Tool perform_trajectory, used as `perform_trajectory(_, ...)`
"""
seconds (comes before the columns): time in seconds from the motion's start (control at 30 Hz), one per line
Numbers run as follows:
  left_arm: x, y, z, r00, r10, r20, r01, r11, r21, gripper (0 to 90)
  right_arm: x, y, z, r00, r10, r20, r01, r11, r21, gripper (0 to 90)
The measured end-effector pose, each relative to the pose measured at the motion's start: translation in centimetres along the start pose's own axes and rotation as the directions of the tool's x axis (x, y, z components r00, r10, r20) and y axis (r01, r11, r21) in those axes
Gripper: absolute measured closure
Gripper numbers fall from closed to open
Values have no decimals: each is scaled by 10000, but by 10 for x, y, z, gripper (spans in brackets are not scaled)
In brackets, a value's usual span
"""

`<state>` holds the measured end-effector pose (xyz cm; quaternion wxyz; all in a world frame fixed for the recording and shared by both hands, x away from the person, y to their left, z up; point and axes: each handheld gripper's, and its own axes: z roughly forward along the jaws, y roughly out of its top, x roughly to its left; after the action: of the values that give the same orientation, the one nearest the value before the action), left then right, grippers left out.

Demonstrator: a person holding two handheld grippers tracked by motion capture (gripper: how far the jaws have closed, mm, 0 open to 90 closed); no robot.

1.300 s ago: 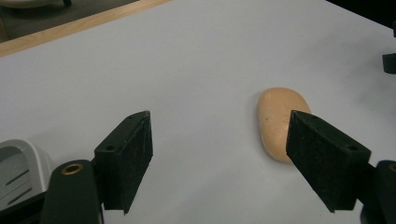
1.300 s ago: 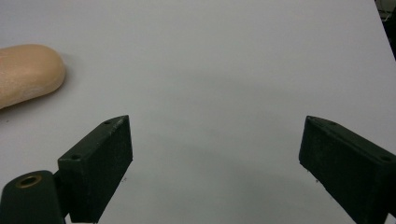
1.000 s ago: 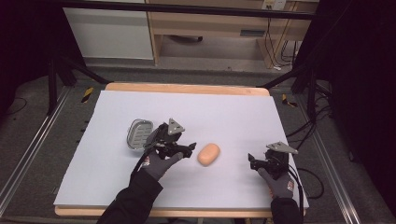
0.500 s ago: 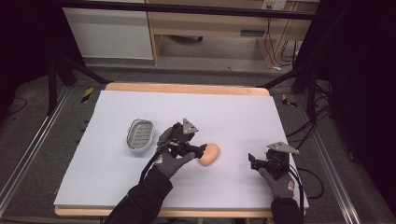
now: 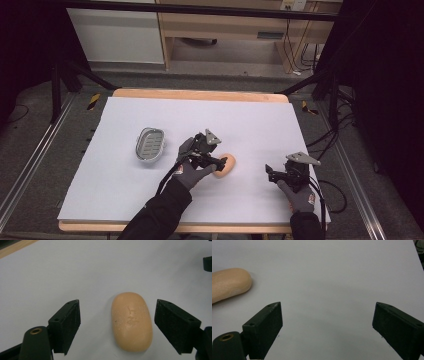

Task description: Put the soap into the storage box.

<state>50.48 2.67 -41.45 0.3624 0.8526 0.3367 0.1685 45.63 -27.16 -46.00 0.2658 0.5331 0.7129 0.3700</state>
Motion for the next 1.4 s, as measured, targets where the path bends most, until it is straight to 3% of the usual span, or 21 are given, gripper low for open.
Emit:
perform_trajectory(0.5, -6, -5, 28, 9994, 125, 312, -148, 9970, 761, 213, 1, 0, 1, 9999, -12, -133, 12, 10000, 14, 96)
perform_trajectory(1.4, -13, -9, 53, 9979, 41, 640, -146, 9863, 1643, 199, 0, -1, 3, 10000, -61, -56, 61, 10000, 67, 95)
